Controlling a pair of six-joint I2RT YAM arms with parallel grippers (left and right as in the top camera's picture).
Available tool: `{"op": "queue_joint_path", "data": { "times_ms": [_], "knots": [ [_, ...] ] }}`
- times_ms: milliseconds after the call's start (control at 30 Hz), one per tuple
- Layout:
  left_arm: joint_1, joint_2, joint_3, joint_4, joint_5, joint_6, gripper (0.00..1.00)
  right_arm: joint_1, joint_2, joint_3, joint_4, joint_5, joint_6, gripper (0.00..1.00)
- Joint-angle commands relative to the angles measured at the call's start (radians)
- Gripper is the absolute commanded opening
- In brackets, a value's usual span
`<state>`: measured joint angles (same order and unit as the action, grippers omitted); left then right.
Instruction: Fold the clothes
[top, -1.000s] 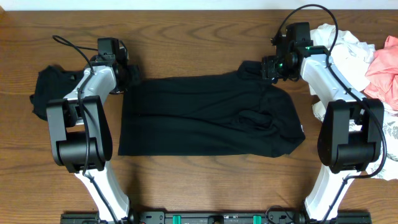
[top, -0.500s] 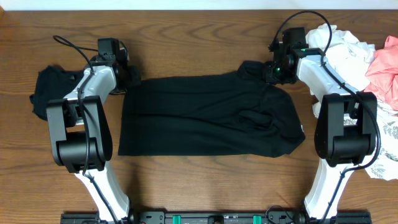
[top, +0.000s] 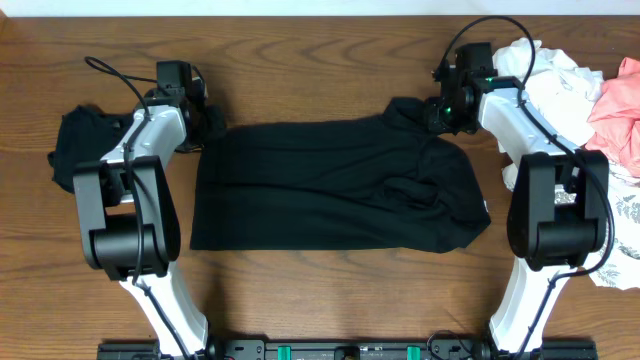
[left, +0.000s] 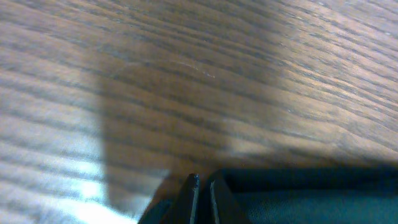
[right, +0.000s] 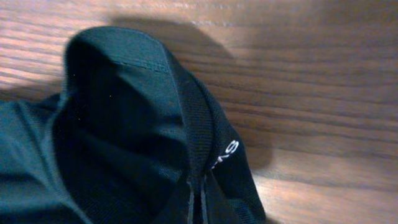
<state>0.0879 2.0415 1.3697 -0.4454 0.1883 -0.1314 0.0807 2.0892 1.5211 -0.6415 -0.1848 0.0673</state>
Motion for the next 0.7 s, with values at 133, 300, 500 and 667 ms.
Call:
{"op": "queue_joint_path", "data": {
  "times_ms": [133, 300, 500, 667],
  "knots": [
    [0.001, -0.12, 0.016, -0.105, 0.01, 0.0, 0.07, -0.013, -0.174, 0.02, -0.044, -0.006, 0.026, 0.02],
    [0.001, -0.139, 0.016, -0.18, 0.011, -0.001, 0.07, -0.017, -0.232, 0.02, -0.111, -0.006, 0.029, 0.05],
    [0.001, -0.14, 0.016, -0.27, 0.01, 0.0, 0.07, -0.017, -0.246, 0.02, -0.24, -0.006, 0.029, 0.01],
    [0.002, -0.14, 0.016, -0.304, 0.01, -0.001, 0.07, -0.017, -0.246, 0.02, -0.314, -0.006, 0.029, 0.01]
  ]
}}
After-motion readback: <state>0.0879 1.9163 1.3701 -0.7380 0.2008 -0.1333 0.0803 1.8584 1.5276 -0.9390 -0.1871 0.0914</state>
